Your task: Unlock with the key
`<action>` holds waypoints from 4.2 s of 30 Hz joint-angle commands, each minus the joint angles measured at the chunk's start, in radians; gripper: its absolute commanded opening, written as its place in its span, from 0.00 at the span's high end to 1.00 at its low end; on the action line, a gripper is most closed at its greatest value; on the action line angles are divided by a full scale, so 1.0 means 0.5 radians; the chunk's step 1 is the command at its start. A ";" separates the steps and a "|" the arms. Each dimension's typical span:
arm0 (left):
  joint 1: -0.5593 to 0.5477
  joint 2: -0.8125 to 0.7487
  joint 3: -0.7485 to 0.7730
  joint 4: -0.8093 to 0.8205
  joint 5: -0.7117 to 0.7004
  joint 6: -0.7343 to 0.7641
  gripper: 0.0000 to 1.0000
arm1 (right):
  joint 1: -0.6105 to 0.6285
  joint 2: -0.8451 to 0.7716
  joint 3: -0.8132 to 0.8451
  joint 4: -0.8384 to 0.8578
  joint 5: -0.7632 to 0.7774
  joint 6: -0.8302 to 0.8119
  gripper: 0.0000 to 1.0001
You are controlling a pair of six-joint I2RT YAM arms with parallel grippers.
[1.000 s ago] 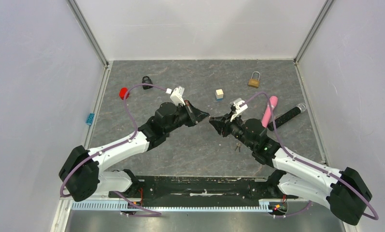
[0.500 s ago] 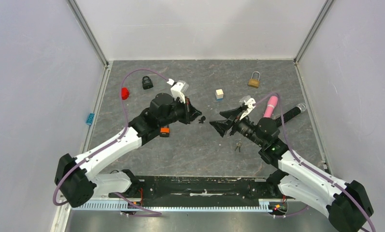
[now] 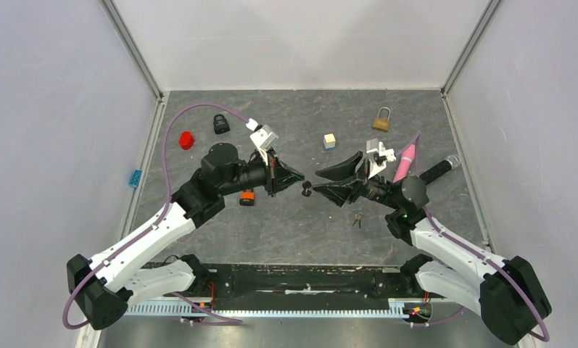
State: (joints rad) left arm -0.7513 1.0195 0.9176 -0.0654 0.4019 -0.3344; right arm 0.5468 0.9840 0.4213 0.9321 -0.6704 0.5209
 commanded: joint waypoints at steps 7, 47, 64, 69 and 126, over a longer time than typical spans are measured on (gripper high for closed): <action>-0.001 -0.104 0.018 0.361 0.332 -0.088 0.98 | -0.004 0.079 0.039 0.557 -0.307 0.233 0.58; -0.013 -0.103 -0.040 0.649 0.525 -0.245 0.98 | 0.000 0.247 0.097 1.053 -0.374 0.651 0.83; -0.014 -0.112 -0.068 0.653 0.529 -0.243 0.98 | 0.006 0.297 0.097 1.175 -0.359 0.753 1.00; -0.016 -0.158 -0.052 0.455 0.357 -0.186 0.90 | 0.003 0.276 0.076 1.098 -0.368 0.704 1.00; 0.698 1.600 0.450 -1.296 -0.966 -0.458 0.33 | 0.004 -0.351 -0.255 -0.668 0.218 -0.416 1.00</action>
State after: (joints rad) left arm -0.4053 1.7996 1.1328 -0.7460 -0.0765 -0.5037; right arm 0.5468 0.8318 0.3000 0.5861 -0.5785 0.3260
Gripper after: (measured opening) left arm 0.715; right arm 0.022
